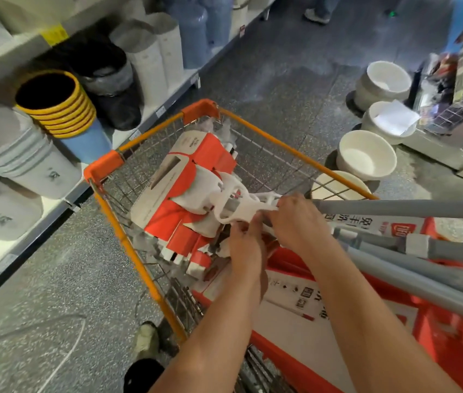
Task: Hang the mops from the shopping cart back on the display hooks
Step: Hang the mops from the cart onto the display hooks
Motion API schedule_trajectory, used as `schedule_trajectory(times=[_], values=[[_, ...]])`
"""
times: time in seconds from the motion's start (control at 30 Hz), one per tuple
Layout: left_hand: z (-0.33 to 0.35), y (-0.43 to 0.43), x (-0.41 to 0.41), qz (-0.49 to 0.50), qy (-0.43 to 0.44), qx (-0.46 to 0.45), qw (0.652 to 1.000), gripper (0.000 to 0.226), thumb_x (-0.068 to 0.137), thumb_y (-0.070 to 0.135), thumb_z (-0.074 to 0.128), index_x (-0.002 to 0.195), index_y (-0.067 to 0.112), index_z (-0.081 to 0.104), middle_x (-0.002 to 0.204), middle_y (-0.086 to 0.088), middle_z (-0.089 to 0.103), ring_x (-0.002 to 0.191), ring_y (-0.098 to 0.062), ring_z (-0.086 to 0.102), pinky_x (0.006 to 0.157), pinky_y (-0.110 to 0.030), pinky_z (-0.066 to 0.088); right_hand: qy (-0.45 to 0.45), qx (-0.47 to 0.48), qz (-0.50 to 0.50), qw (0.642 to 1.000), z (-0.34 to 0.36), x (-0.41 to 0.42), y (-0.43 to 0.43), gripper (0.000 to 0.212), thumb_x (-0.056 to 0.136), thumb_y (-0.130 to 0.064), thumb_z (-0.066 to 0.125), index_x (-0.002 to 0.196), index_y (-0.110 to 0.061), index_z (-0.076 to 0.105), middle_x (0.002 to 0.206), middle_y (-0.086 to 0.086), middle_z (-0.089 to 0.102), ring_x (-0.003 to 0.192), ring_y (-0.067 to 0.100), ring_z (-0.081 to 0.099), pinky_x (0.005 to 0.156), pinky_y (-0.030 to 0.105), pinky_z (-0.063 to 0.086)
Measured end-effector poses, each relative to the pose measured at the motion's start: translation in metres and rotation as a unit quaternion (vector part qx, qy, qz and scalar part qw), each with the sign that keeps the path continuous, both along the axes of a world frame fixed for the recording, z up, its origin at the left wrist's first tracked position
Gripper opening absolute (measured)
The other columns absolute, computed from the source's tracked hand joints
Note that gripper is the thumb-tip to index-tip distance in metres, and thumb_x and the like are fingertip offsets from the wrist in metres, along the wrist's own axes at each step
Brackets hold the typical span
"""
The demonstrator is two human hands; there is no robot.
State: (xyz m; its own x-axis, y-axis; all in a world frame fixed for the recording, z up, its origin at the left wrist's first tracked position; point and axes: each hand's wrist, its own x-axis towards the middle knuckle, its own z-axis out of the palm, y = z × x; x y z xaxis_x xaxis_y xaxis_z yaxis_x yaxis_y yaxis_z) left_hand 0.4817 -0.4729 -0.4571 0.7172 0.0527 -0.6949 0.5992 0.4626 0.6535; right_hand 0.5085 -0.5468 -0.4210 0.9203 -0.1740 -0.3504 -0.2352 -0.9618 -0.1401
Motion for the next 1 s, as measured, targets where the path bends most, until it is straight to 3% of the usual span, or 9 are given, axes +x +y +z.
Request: schedule_trajectory(times=[0.2, 0.33, 0.5, 0.6, 0.63, 0.7, 0.77, 0.83, 1.0], values=[[0.021, 0.015, -0.006, 0.025, -0.010, -0.042, 0.999, 0.013, 0.095, 0.018, 0.054, 0.089, 0.007, 0.056, 0.074, -0.012, 0.057, 0.058, -0.018, 0.056, 0.044, -0.021, 0.045, -0.022, -0.030, 0.020, 0.999, 0.032, -0.008, 0.022, 0.029, 0.098, -0.028, 0.045, 0.114, -0.008, 0.059, 0.115, 0.013, 0.057, 0.107, 0.033, 0.058, 0.074, 0.036, 0.042], [0.043, 0.026, -0.014, 0.019, -0.039, -0.060, 0.997, 0.012, 0.096, 0.015, 0.051, 0.091, 0.006, 0.055, 0.062, -0.007, 0.048, 0.044, -0.012, 0.050, 0.040, -0.019, 0.041, -0.030, -0.049, 0.031, 0.998, 0.060, -0.018, 0.036, 0.032, 0.097, -0.031, 0.047, 0.116, -0.010, 0.060, 0.116, 0.012, 0.057, 0.109, 0.033, 0.058, 0.079, 0.038, 0.045], [0.081, 0.036, -0.028, 0.032, -0.078, -0.079, 0.993, 0.017, 0.095, 0.008, 0.050, 0.079, 0.004, 0.054, 0.053, -0.002, 0.050, 0.037, -0.009, 0.049, 0.038, -0.016, 0.039, -0.109, -0.033, 0.006, 0.994, 0.100, -0.040, 0.048, 0.035, 0.096, -0.034, 0.048, 0.115, -0.007, 0.057, 0.121, 0.012, 0.056, 0.114, 0.032, 0.056, 0.089, 0.038, 0.044], [0.101, 0.042, -0.039, 0.029, -0.128, -0.082, 0.988, 0.019, 0.098, 0.010, 0.045, 0.086, -0.003, 0.052, 0.042, 0.006, 0.047, 0.035, -0.006, 0.044, 0.037, -0.012, 0.034, -0.131, -0.077, 0.039, 0.988, 0.123, -0.056, 0.059, 0.045, 0.099, -0.038, 0.030, 0.123, -0.007, 0.053, 0.123, 0.012, 0.053, 0.116, 0.032, 0.054, 0.090, 0.038, 0.045], [0.110, 0.046, -0.041, 0.029, -0.134, -0.093, 0.986, 0.020, 0.099, 0.014, 0.044, 0.086, 0.001, 0.051, 0.044, 0.006, 0.048, 0.035, -0.005, 0.045, 0.037, -0.012, 0.035, -0.139, -0.071, 0.032, 0.987, 0.131, -0.060, 0.064, 0.047, 0.099, -0.038, 0.027, 0.122, -0.007, 0.054, 0.122, 0.012, 0.053, 0.114, 0.032, 0.055, 0.089, 0.038, 0.045], [0.126, 0.057, -0.048, 0.019, -0.148, -0.090, 0.985, 0.020, 0.101, 0.019, 0.046, 0.085, 0.008, 0.051, 0.060, 0.001, 0.056, 0.040, -0.004, 0.054, 0.039, -0.015, 0.042, -0.152, -0.041, -0.008, 0.988, 0.150, -0.068, 0.073, 0.038, 0.098, -0.035, 0.040, 0.112, -0.006, 0.058, 0.118, 0.012, 0.056, 0.109, 0.034, 0.057, 0.086, 0.037, 0.044], [0.140, 0.069, -0.058, 0.014, -0.179, -0.091, 0.980, 0.019, 0.101, 0.018, 0.046, 0.093, 0.002, 0.054, 0.069, -0.003, 0.061, 0.048, -0.006, 0.060, 0.044, -0.017, 0.047, -0.192, -0.027, -0.016, 0.981, 0.167, -0.080, 0.084, 0.032, 0.095, -0.035, 0.048, 0.103, -0.006, 0.059, 0.114, 0.013, 0.058, 0.105, 0.036, 0.058, 0.082, 0.037, 0.043], [0.156, 0.084, -0.067, 0.022, -0.218, -0.117, 0.969, 0.020, 0.100, 0.014, 0.044, 0.104, -0.002, 0.055, 0.073, -0.008, 0.064, 0.055, -0.010, 0.061, 0.045, -0.019, 0.047, -0.221, -0.032, -0.013, 0.975, 0.180, -0.092, 0.098, 0.036, 0.095, -0.038, 0.048, 0.102, -0.005, 0.059, 0.114, 0.015, 0.058, 0.105, 0.037, 0.058, 0.083, 0.038, 0.044], [0.189, 0.145, -0.087, 0.044, -0.257, -0.128, 0.957, 0.018, 0.099, 0.017, 0.048, 0.101, 0.004, 0.060, 0.091, -0.016, 0.064, 0.075, -0.023, 0.060, 0.054, -0.026, 0.048, -0.292, 0.014, -0.004, 0.956, 0.213, -0.124, 0.159, 0.031, 0.096, -0.040, 0.048, 0.090, -0.010, 0.049, 0.110, 0.012, 0.055, 0.099, 0.034, 0.057, 0.074, 0.036, 0.040]])
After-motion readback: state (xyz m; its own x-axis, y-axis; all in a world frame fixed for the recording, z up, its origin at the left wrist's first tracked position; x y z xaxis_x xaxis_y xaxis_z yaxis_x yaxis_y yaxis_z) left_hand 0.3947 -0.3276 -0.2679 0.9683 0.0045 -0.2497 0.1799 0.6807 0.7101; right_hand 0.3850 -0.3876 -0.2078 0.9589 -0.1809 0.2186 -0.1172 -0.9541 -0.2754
